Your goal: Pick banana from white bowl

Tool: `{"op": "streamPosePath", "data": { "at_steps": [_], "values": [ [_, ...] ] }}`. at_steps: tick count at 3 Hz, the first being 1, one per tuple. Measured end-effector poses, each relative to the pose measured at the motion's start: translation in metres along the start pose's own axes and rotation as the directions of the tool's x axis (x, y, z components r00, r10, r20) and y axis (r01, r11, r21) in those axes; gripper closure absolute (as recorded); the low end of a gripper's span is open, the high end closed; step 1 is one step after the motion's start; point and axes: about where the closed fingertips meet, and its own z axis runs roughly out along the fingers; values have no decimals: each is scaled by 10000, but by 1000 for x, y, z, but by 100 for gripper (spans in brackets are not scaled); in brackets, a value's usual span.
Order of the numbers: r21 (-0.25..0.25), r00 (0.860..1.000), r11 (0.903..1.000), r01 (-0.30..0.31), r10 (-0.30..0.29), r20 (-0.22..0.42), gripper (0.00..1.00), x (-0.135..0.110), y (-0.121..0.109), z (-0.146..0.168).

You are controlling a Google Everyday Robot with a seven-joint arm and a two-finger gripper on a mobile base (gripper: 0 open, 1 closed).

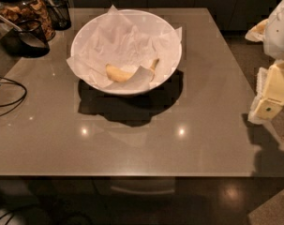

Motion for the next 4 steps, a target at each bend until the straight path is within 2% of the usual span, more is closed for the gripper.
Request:
{"op": "streamPosePath", "data": {
  "at_steps": [1, 2, 3, 4],
  "values": [
    [0, 10000, 10000, 0, 0, 0, 0, 0, 0, 0],
    [-141, 10000, 9999, -39, 39, 7, 0, -34, -16, -3],
    [-326, 9994, 9990, 307, -312, -173, 0, -82, -36, -2],
    [-299, 9962, 9961, 829, -837, -247, 0, -118, -51, 4]
  ]
}}
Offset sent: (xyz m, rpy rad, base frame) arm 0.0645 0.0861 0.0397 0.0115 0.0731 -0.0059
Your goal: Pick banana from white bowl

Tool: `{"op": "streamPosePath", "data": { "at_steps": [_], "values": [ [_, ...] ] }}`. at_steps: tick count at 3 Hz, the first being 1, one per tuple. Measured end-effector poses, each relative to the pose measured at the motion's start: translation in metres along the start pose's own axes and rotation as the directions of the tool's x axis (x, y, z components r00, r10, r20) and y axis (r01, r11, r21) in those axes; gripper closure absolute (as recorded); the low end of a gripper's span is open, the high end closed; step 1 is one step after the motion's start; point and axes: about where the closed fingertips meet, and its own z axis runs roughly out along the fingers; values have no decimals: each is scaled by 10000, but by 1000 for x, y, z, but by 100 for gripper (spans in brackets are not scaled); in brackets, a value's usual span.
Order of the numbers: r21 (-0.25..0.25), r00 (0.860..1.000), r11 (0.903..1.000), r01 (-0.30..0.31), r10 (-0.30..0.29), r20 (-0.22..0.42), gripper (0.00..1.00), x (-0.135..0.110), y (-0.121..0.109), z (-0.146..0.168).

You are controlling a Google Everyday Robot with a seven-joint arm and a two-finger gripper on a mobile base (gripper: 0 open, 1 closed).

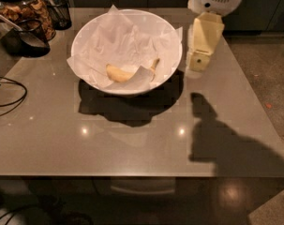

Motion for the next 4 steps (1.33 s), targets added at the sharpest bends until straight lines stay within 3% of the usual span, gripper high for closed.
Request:
{"op": "streamPosePath", "data": {
  "at_steps": [1, 2, 4],
  "values": [
    [116, 9991, 9999, 30, -35, 419, 0, -8, -5, 4],
    [-292, 9951, 9996, -11, 39, 984, 0, -21, -13, 19],
    [-954, 9897, 9954, 100, 38, 1430, 4, -49, -30, 44]
  ]
}}
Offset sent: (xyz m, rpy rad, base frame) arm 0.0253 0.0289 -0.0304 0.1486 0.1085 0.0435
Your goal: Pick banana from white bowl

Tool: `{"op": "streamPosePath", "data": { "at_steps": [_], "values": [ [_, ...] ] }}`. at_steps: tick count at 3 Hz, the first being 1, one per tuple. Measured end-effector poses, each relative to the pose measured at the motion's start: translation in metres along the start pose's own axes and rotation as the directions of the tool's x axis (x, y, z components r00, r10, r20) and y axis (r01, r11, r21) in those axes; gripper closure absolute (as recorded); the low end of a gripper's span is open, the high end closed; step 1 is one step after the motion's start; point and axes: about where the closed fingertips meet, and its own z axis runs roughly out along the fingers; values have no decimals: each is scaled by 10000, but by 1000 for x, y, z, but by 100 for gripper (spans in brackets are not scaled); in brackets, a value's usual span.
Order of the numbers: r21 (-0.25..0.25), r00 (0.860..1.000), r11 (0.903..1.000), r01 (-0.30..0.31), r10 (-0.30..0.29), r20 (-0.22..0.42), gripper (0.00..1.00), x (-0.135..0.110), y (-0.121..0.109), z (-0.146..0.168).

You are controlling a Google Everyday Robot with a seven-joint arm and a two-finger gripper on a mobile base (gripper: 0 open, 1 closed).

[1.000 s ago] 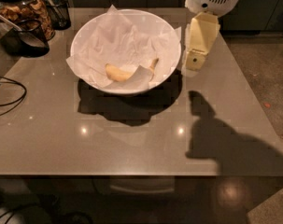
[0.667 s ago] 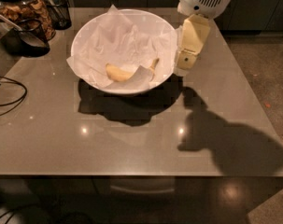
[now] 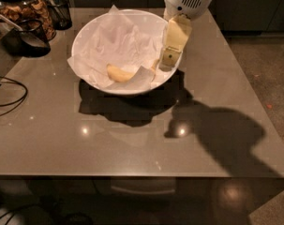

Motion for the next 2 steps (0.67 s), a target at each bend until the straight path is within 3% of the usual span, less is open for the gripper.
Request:
{"op": "streamPosePath", "data": {
  "at_steps": [2],
  "values": [
    [-344, 9996, 9991, 260, -258, 61, 18, -18, -9, 14]
  ]
}}
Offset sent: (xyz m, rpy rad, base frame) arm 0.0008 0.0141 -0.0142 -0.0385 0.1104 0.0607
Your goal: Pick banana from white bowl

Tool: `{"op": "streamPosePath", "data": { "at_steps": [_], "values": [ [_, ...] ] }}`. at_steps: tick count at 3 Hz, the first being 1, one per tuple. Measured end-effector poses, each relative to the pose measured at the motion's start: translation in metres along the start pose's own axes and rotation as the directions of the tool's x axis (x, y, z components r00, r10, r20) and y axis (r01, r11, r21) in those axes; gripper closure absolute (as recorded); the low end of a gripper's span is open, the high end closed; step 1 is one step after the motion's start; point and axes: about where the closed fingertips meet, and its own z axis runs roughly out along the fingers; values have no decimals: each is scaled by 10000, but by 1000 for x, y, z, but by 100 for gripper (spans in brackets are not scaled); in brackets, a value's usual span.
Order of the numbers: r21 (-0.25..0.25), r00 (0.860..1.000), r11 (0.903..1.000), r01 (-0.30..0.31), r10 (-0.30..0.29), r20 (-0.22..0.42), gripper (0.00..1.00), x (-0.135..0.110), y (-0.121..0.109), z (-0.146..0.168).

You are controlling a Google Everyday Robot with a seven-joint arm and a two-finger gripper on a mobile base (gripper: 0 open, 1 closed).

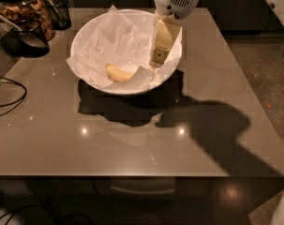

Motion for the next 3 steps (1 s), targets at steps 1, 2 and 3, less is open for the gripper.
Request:
{"op": "streamPosePath", "data": {
  "at_steps": [1, 2, 3],
  "values": [
    [-119, 10000, 9999, 34, -35, -35, 28, -3, -4, 7],
    [-242, 9999, 9997, 86, -88, -56, 46, -6, -9, 14],
    [-321, 9997, 9993, 209, -212, -82, 50, -10, -14, 19]
  ]
}}
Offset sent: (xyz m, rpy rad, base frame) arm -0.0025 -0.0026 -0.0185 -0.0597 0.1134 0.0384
